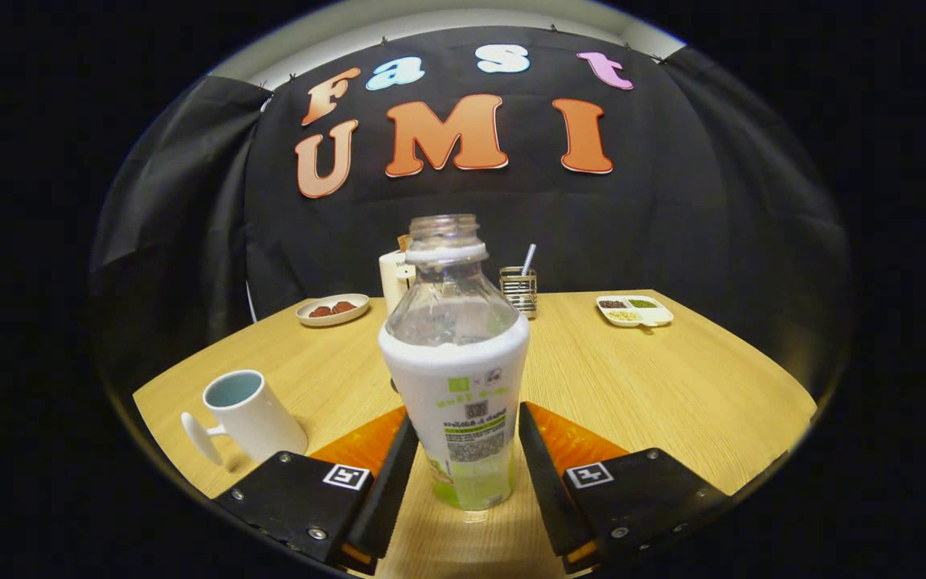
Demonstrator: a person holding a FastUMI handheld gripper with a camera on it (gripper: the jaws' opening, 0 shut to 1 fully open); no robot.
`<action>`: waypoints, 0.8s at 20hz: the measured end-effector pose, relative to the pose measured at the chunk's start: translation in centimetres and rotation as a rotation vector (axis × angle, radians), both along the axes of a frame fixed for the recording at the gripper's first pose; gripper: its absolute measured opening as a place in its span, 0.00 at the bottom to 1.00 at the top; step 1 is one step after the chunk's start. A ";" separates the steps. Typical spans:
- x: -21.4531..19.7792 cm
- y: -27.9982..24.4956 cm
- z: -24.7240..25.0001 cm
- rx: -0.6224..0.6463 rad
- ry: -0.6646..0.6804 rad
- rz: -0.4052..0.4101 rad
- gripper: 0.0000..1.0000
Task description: Take the bottle from table, then pour the juice into the cup, finally place the bottle on the coaster
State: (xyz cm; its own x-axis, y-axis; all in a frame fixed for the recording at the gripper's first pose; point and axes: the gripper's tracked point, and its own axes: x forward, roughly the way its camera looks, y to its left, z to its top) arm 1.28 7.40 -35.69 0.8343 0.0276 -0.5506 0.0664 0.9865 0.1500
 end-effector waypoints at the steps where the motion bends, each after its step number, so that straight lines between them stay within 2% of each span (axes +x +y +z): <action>1: 0.1 0.0 0.2 -0.007 -0.003 0.002 0.71; 2: 0.1 0.0 0.0 -0.017 0.007 0.007 0.66; 5: 0.0 -0.2 0.2 -0.021 0.011 -0.003 0.61; 7: -0.1 0.3 0.4 -0.047 0.012 0.026 0.58; 11: 0.8 0.4 2.3 -0.106 -0.024 0.063 0.58; 16: 1.5 0.2 3.4 -0.254 -0.045 0.100 0.58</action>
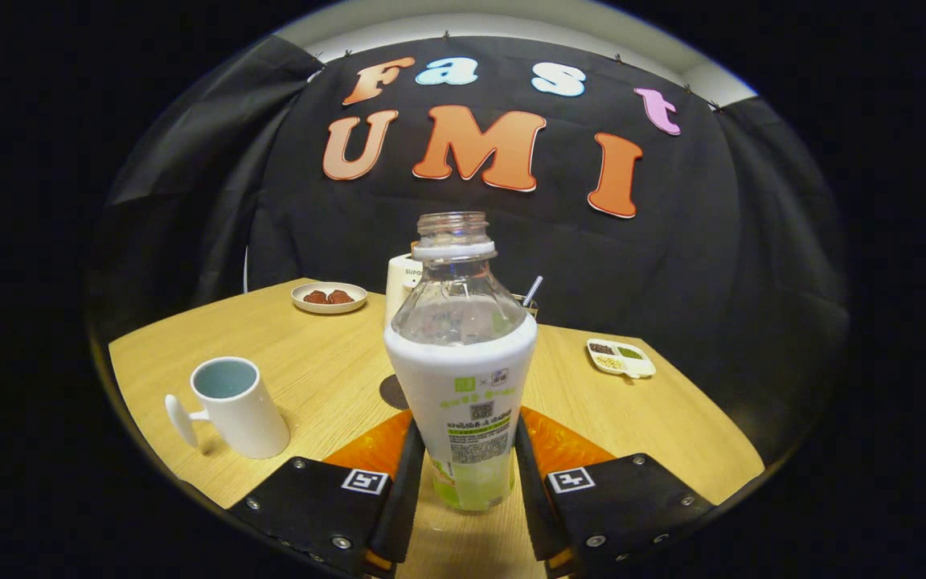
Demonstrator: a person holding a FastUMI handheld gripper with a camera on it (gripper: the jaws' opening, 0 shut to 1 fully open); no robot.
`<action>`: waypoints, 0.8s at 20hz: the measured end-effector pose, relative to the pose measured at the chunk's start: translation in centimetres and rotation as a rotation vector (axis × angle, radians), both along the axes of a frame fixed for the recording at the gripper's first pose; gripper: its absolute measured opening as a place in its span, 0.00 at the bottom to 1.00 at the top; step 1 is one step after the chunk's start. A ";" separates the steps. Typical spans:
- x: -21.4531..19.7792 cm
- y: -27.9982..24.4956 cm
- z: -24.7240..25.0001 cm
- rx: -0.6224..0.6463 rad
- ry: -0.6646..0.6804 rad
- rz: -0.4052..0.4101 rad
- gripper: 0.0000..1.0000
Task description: Take the bottle from table, then pour the juice into the cup, finally place the bottle on the coaster
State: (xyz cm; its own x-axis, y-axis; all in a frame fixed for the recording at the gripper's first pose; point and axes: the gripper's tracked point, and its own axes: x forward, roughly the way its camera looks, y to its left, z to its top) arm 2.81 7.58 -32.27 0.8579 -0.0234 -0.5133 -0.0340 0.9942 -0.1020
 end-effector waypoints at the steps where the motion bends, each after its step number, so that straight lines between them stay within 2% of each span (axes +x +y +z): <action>1: 0.0 0.2 0.2 -0.040 -0.004 0.014 0.58; 9: 0.4 2.3 0.9 -0.424 -0.074 0.141 0.57; 16: 0.9 4.3 2.4 -0.683 -0.163 0.231 0.57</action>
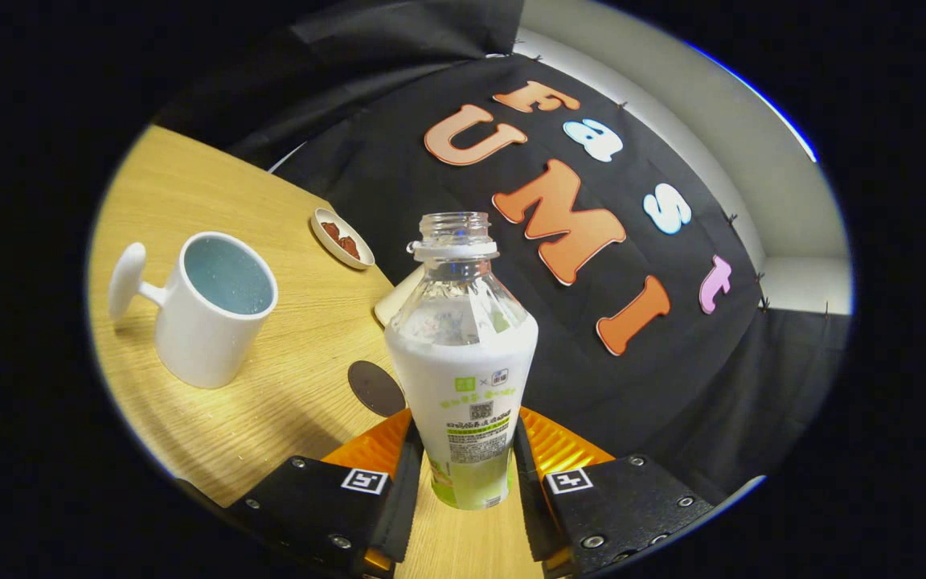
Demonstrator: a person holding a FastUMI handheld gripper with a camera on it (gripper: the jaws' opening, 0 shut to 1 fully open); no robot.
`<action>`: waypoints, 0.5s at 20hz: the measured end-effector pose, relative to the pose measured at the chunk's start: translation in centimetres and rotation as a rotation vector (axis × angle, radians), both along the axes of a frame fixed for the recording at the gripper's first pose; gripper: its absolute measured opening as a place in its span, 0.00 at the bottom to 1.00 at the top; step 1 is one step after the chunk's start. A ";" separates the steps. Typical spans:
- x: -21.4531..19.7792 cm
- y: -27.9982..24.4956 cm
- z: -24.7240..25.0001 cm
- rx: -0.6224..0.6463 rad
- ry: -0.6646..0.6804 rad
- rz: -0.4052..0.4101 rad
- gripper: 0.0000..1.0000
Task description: Take the bottle from table, then pour the juice into the cup, finally place the bottle on the coaster
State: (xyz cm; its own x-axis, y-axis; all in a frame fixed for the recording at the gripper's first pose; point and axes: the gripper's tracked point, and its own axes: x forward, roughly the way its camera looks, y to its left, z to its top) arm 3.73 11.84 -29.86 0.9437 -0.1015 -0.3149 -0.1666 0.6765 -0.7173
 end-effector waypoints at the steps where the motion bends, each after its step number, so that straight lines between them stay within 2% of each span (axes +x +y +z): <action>1: 0.1 0.5 0.1 -0.035 -0.011 0.020 0.57; 10: 1.3 3.5 -0.7 -0.310 -0.038 0.138 0.57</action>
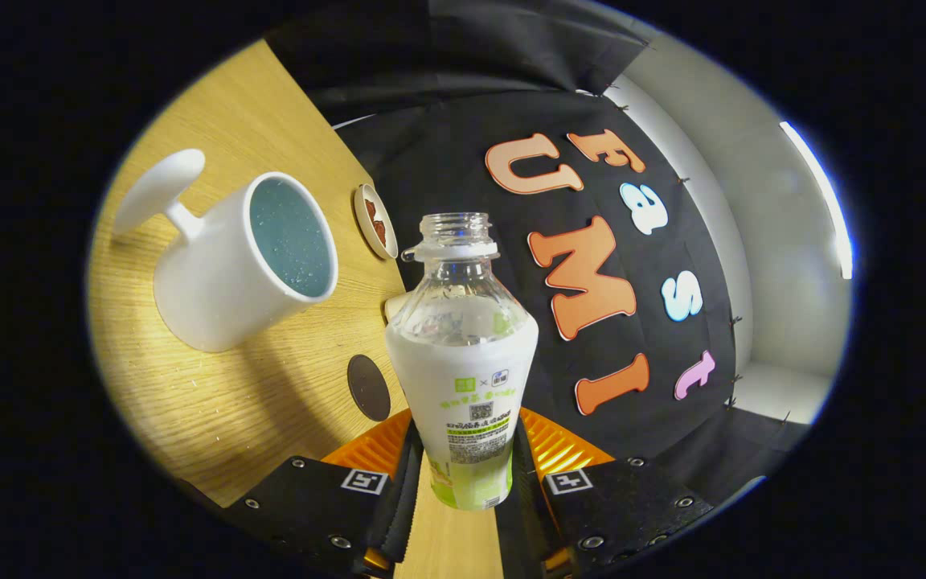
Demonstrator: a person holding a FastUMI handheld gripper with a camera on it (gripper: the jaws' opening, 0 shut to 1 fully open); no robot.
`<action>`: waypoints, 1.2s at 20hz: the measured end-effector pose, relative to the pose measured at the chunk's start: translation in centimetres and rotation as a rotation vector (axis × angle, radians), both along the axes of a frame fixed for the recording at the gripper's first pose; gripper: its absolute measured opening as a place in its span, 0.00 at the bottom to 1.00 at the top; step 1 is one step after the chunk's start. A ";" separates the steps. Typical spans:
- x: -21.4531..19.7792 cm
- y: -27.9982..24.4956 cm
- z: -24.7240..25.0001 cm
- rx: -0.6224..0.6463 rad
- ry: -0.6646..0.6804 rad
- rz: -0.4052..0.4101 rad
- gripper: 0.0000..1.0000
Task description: Take the bottle from table, then pour the juice into the cup, finally place the bottle on the coaster
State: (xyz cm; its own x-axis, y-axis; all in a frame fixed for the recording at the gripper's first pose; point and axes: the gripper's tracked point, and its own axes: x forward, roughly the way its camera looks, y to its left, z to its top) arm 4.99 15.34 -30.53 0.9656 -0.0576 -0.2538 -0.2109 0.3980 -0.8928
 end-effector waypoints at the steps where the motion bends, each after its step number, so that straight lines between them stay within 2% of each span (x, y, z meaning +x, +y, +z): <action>1: 0.1 0.3 -0.2 -0.022 0.001 0.008 0.57; 18: 0.6 0.9 -0.4 -0.306 -0.066 0.116 0.57; 24: 0.9 0.7 -0.4 -0.348 -0.070 0.127 0.56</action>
State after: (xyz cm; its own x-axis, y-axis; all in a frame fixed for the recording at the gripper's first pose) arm 5.88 16.07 -30.90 0.9849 -0.0073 -0.1728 -0.1724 0.0424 -0.9841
